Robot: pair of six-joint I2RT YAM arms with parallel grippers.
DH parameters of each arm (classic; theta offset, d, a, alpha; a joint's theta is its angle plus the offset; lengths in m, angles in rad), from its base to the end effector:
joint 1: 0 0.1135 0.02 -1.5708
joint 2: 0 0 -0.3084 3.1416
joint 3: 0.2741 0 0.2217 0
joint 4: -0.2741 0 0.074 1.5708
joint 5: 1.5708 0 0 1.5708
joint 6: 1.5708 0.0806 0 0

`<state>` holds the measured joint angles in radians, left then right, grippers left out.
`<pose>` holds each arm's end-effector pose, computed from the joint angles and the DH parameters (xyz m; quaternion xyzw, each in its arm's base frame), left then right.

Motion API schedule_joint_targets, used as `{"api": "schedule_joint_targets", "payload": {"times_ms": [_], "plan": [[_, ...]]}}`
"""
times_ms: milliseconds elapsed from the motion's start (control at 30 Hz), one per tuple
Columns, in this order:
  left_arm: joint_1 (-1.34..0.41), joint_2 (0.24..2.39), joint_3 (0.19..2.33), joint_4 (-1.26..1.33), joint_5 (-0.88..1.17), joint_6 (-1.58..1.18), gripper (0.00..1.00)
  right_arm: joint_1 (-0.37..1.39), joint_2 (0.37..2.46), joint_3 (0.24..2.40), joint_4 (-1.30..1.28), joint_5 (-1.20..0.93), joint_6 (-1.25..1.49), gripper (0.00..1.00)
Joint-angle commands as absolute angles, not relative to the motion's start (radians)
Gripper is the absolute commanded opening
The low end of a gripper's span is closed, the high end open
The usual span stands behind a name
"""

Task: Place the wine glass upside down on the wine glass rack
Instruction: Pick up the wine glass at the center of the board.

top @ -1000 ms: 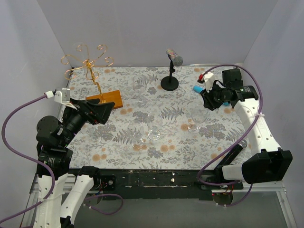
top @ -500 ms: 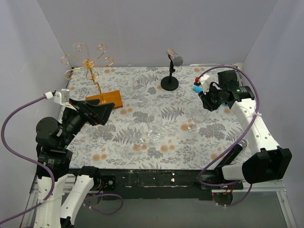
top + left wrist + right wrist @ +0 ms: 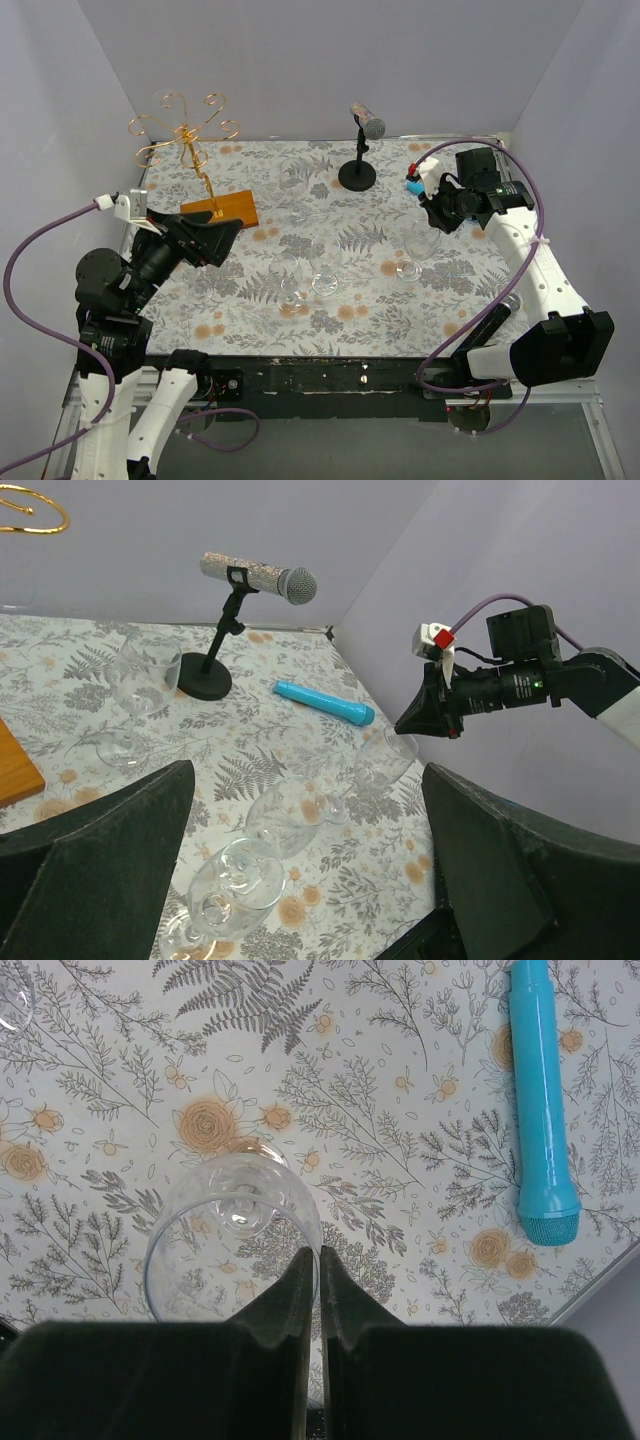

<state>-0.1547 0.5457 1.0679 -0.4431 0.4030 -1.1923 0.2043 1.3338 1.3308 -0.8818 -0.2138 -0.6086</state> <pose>0.0535 -0.0403 0.4437 -0.2020 0.6503 -0.5550 0.4778 0.2491 0.0691 0.3544 -0.4031 0.8459 0.0313 0.3478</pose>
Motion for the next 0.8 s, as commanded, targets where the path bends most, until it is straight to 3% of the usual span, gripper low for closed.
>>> {"api": "schedule_joint_targets", "payload": {"times_ms": [0,133,767], "plan": [[-0.160,0.538,1.048,-0.445,0.440,-1.203,0.98,0.210,1.325,1.345,-0.876,-0.210,-0.624,0.07],[-0.160,0.541,1.040,-0.434,0.465,-1.210,0.98,0.210,1.309,1.358,-0.877,-0.224,-0.638,0.01],[-0.160,0.649,0.996,-0.293,0.724,-1.341,0.98,0.210,1.230,1.494,-0.879,-0.380,-0.652,0.01]]}}
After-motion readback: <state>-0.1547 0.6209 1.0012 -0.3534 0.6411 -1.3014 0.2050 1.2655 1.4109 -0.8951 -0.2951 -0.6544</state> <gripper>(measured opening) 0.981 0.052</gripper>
